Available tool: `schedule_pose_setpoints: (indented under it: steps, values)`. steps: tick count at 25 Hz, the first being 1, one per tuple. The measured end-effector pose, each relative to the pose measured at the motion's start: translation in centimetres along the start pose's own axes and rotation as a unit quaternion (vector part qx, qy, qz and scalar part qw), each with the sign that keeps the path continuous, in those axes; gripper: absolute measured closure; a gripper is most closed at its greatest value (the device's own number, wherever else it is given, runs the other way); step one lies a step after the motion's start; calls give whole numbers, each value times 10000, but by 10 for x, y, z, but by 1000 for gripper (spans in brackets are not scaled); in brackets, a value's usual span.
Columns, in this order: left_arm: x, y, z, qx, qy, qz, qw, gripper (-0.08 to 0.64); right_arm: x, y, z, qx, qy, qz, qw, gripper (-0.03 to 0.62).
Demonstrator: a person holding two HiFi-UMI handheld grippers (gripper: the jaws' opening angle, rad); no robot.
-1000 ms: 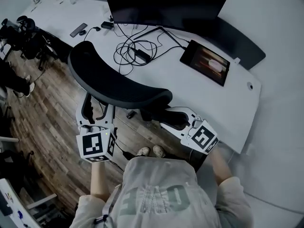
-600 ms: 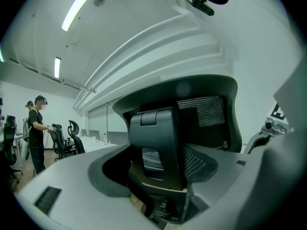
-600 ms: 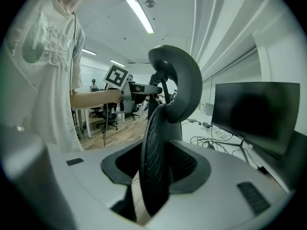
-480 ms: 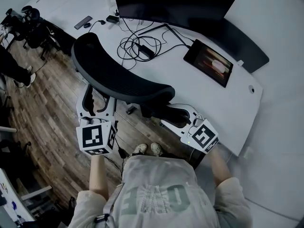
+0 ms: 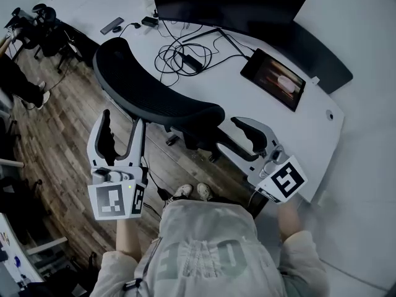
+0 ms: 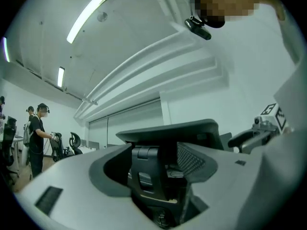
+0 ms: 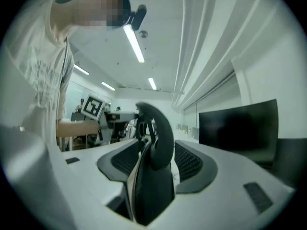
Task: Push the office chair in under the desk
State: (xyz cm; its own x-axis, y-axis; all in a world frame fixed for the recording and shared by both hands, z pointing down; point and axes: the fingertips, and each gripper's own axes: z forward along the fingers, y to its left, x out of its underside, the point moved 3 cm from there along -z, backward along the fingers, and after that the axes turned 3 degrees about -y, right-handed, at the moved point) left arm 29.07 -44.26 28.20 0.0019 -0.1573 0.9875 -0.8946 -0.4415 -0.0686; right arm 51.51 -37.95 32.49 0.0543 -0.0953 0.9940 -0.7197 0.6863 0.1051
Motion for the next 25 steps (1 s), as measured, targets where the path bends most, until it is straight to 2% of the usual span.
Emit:
schedule_pose_setpoints:
  steps: [2, 4, 7, 8, 9, 10, 13, 15, 20, 25]
  values:
    - [-10, -9, 0, 12, -78, -17, 10000, 256, -34, -8, -8, 238, -484, -119, 9985, 362]
    - [-16, -17, -3, -109, -36, 230, 9997, 288, -63, -12, -17, 518, -830, -407, 9944, 364]
    - [-23, -34, -10, -273, -63, 686, 9972, 431, -94, -15, -31, 925, -1142, -780, 9861, 410]
    - [-27, -41, -13, -278, -155, 693, 9971, 500, -99, -16, -36, 1088, -1196, -869, 9830, 452]
    - [-32, -48, -15, -251, -254, 621, 9974, 534, -103, -17, -41, 1263, -1224, -954, 9798, 504]
    - [-37, -56, -16, -185, -341, 488, 9981, 542, -105, -17, -46, 1439, -1227, -1030, 9766, 532]
    - [-47, -85, -15, 123, -495, 61, 9987, 545, -102, -17, -54, 1895, -1102, -1149, 9689, 558]
    - [-46, -104, -13, 240, -535, -14, 9983, 545, -93, -14, -55, 2067, -1007, -1093, 9670, 561]
    - [-38, -135, -16, 383, -508, -166, 9978, 545, -72, -1, -64, 2130, -867, -688, 9708, 569]
    - [-34, -147, -17, 449, -462, -243, 9976, 545, -57, 2, -69, 2162, -729, -451, 9726, 572]
